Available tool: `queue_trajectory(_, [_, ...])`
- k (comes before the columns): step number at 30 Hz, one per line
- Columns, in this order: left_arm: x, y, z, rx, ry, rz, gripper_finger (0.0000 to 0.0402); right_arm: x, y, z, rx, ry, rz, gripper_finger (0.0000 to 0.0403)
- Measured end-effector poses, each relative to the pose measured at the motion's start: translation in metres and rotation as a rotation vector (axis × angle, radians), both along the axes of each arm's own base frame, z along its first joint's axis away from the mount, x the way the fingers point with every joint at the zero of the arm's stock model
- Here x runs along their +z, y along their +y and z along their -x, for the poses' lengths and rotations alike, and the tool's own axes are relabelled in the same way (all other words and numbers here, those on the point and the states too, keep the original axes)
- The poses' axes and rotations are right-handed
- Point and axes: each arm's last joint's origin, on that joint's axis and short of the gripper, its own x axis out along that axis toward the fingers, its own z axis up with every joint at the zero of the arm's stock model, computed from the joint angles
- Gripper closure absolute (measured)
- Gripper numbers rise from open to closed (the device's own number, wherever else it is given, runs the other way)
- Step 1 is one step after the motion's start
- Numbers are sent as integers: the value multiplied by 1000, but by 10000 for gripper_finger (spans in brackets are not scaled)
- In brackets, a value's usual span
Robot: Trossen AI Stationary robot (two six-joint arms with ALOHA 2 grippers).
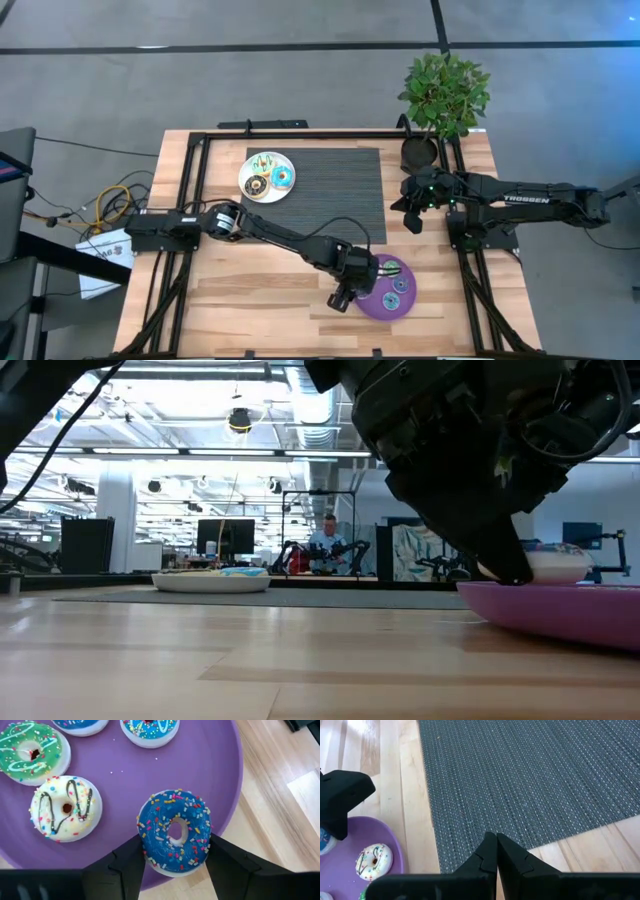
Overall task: Pick & Place donuts
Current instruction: Put the small blue donut on the purple plate
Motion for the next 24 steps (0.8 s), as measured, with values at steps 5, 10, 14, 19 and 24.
queue_trajectory(5, [0, 2, -1, 7, -1, 2, 219, 0, 0, 0, 0, 0, 0, 403])
queue_trajectory(10, [0, 8, -2, 33, 10, 28, 208, 0, 0, 0, 0, 0, 0, 403])
queue_trajectory(14, [0, 12, -3, 47, 16, 42, 176, 0, 0, 0, 0, 0, 0, 403])
queue_trajectory(19, [0, 13, -3, 39, 11, 36, 134, 0, 0, 0, 0, 0, 0, 403])
queue_trajectory(24, [0, 13, -3, 33, 6, 23, 121, 0, 0, 0, 0, 0, 0, 403])
